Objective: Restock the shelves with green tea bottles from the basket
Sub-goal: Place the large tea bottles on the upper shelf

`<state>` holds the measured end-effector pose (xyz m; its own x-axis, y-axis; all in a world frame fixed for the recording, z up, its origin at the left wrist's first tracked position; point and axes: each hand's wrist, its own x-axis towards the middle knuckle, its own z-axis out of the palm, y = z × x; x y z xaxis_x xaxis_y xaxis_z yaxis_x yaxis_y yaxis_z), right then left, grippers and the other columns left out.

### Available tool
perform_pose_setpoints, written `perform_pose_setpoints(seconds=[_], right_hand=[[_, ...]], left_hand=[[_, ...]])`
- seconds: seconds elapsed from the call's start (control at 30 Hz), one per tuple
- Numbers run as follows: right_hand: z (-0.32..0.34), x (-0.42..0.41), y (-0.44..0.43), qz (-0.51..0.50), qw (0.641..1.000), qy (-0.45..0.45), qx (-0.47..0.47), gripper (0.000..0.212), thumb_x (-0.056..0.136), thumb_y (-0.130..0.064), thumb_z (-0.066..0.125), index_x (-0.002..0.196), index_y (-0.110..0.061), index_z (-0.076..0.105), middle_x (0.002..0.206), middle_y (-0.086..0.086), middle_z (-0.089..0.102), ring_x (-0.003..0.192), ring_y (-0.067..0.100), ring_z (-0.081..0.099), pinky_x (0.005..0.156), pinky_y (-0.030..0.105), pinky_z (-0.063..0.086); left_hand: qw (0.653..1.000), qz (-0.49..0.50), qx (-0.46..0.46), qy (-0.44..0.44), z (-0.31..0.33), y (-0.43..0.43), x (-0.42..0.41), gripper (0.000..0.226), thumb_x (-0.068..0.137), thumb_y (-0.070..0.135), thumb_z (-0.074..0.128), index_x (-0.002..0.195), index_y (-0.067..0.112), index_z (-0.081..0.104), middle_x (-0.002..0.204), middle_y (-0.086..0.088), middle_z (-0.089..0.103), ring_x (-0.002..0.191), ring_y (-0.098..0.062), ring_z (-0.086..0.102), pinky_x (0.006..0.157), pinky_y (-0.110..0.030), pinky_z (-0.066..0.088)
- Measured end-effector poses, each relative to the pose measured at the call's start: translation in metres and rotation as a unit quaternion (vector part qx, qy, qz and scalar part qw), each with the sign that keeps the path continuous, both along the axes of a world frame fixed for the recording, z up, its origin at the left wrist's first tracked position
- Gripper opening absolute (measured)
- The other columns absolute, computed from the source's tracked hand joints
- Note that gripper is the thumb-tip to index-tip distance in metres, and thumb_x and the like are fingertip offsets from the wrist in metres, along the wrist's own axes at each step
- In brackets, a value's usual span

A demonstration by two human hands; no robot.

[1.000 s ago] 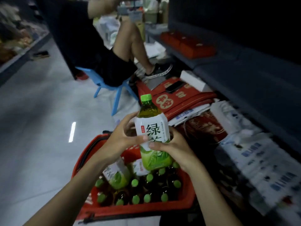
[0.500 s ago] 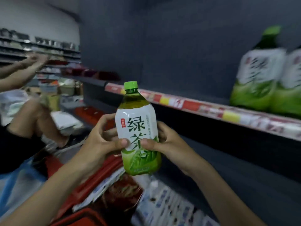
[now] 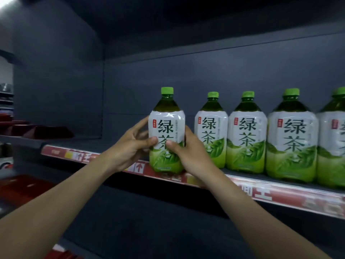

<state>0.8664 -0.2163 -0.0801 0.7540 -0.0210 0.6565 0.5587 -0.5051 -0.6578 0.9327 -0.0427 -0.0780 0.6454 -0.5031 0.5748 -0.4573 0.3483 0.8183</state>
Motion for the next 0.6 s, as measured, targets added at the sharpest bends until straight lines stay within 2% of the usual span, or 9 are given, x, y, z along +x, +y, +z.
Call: perform_pose_setpoints(seconds=[0.07, 0.1, 0.2, 0.3, 0.37, 0.43, 0.53, 0.6], right_hand=[[0.001, 0.006, 0.001, -0.067, 0.998, 0.003, -0.012, 0.045, 0.093, -0.024, 0.064, 0.133, -0.017, 0.046, 0.123, -0.001, 0.063, 0.109, 0.012, 0.059, 0.082, 0.022, 0.043], [0.001, 0.009, 0.002, -0.092, 0.996, 0.005, -0.017, 0.044, 0.093, -0.023, 0.064, 0.132, -0.014, 0.045, 0.122, 0.001, 0.062, 0.108, 0.014, 0.059, 0.080, 0.022, 0.042], [0.002, 0.012, 0.004, -0.153, 0.986, -0.006, -0.061, 0.048, 0.093, -0.020, 0.064, 0.132, -0.009, 0.039, 0.117, 0.007, 0.064, 0.106, 0.023, 0.062, 0.084, 0.030, 0.049], [0.004, 0.012, 0.000, -0.237, 0.955, -0.032, -0.175, 0.066, 0.091, -0.034, 0.066, 0.140, -0.004, 0.033, 0.110, 0.012, 0.066, 0.101, 0.029, 0.065, 0.079, 0.034, 0.049], [0.006, 0.012, -0.005, -0.295, 0.923, -0.044, -0.242, 0.065, 0.090, -0.045, 0.062, 0.136, -0.004, 0.039, 0.107, 0.010, 0.068, 0.097, 0.028, 0.066, 0.070, 0.032, 0.044], [0.004, 0.010, -0.010, -0.319, 0.908, -0.065, -0.266, 0.059, 0.091, -0.047, 0.060, 0.132, -0.008, 0.044, 0.107, 0.007, 0.067, 0.096, 0.027, 0.066, 0.069, 0.032, 0.044], [-0.006, 0.004, -0.018, -0.321, 0.900, -0.092, -0.281, 0.055, 0.093, -0.033, 0.062, 0.139, -0.013, 0.040, 0.116, 0.006, 0.061, 0.100, 0.027, 0.064, 0.073, 0.035, 0.049], [-0.015, -0.002, -0.025, -0.319, 0.889, -0.129, -0.301, 0.051, 0.089, -0.016, 0.065, 0.137, -0.015, 0.047, 0.119, 0.006, 0.055, 0.104, 0.027, 0.059, 0.073, 0.038, 0.053]], left_hand=[[1.000, -0.007, 0.005, 0.003, -0.002, -0.010, 0.014, 0.093, 0.064, 0.025, 0.088, 0.145, 0.023, 0.040, 0.130, -0.019, 0.061, 0.116, -0.033, 0.062, 0.080, -0.038, 0.057], [1.000, -0.016, 0.004, 0.002, -0.003, -0.014, 0.020, 0.092, 0.066, 0.026, 0.087, 0.145, 0.023, 0.040, 0.131, -0.020, 0.060, 0.118, -0.035, 0.060, 0.083, -0.039, 0.057], [0.999, -0.043, -0.009, 0.008, -0.004, -0.021, 0.033, 0.084, 0.070, 0.026, 0.084, 0.143, 0.023, 0.042, 0.131, -0.021, 0.059, 0.119, -0.036, 0.060, 0.083, -0.039, 0.056], [0.999, -0.027, -0.025, 0.018, -0.003, -0.028, 0.041, 0.068, 0.082, 0.018, 0.070, 0.144, 0.025, 0.042, 0.131, -0.019, 0.060, 0.114, -0.032, 0.063, 0.078, -0.037, 0.056], [1.000, 0.004, -0.025, 0.018, -0.003, -0.033, 0.047, 0.061, 0.087, 0.012, 0.058, 0.144, 0.026, 0.042, 0.130, -0.018, 0.062, 0.109, -0.029, 0.064, 0.076, -0.036, 0.057], [0.999, 0.016, -0.018, 0.021, -0.004, -0.039, 0.051, 0.058, 0.090, 0.011, 0.054, 0.145, 0.026, 0.041, 0.129, -0.016, 0.063, 0.112, -0.029, 0.063, 0.080, -0.037, 0.057], [0.999, 0.037, 0.004, 0.033, -0.003, -0.047, 0.049, 0.050, 0.098, 0.011, 0.046, 0.145, 0.029, 0.041, 0.127, -0.006, 0.066, 0.113, -0.025, 0.064, 0.078, -0.037, 0.057], [0.996, 0.079, 0.029, 0.015, -0.004, -0.054, 0.044, 0.047, 0.101, 0.013, 0.044, 0.144, 0.032, 0.041, 0.113, 0.005, 0.071, 0.101, -0.015, 0.069, 0.072, -0.032, 0.058]])
